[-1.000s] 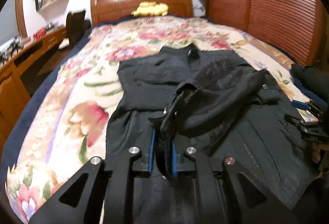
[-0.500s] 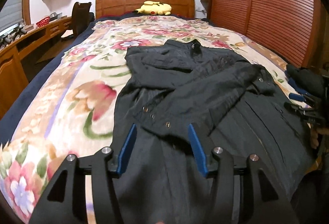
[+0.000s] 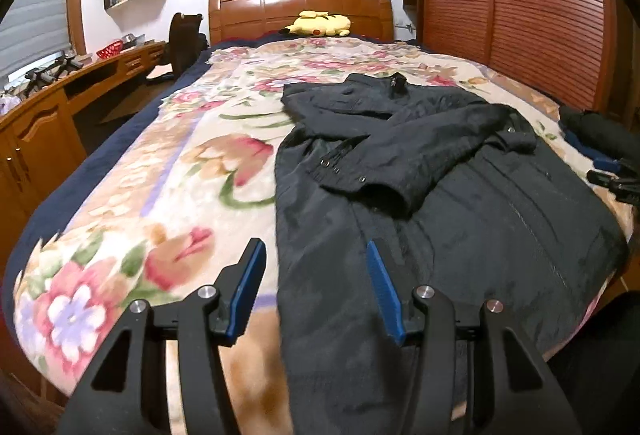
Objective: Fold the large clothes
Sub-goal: 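Move both open grippers back to the jacket hem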
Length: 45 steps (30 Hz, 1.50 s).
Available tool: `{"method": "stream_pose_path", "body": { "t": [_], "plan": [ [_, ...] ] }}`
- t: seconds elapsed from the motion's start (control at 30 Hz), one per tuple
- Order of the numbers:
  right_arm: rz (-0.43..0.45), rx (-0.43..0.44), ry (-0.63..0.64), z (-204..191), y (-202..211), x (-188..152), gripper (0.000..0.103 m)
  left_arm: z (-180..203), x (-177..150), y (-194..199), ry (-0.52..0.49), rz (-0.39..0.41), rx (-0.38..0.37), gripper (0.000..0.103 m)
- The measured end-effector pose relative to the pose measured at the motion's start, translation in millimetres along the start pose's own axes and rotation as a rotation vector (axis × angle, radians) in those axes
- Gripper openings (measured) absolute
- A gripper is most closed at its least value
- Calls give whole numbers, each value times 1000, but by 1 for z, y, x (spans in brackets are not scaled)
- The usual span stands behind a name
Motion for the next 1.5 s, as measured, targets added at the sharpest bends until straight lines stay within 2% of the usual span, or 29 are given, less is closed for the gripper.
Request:
{"method": "stream_pose_path", "body": {
  "t": [0.3,0.6,1.07,1.27,1.4,1.43,1.5],
  "plan": [
    [-22,-42,25,5,40,-32,72,-6,-37,10,23,-19,8,52],
    [-92,-47,-2,17,33,-64,72,-13,-66,-1,49,-67,-7,52],
    [-158,40,-86,25,18,-102,72,-15,-82,-5,56,-78,-40,52],
    [-163,78,-80,17,20,-111,72,-12,-84,-2,46,-80,-29,52],
    [-165,91,-56,5,20,-116,72,-11,-89,0,52,-80,-54,52],
    [-164,79,-50,3,20,-116,73,-11,-90,0,52,-80,-61,51],
    [-155,66,-44,1,20,-116,72,-8,-91,2,48,-75,-70,44]
  ]
}}
Point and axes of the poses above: each gripper's, at about its wrist camera, not at the fingertips, and y roughly against the way its jaws point, z to its right, x to its top, the point moved 6 cm from there along -y, roughly the way its jaws point, and after that the axes turned 13 degrees about -z, right-handed, at the moved point
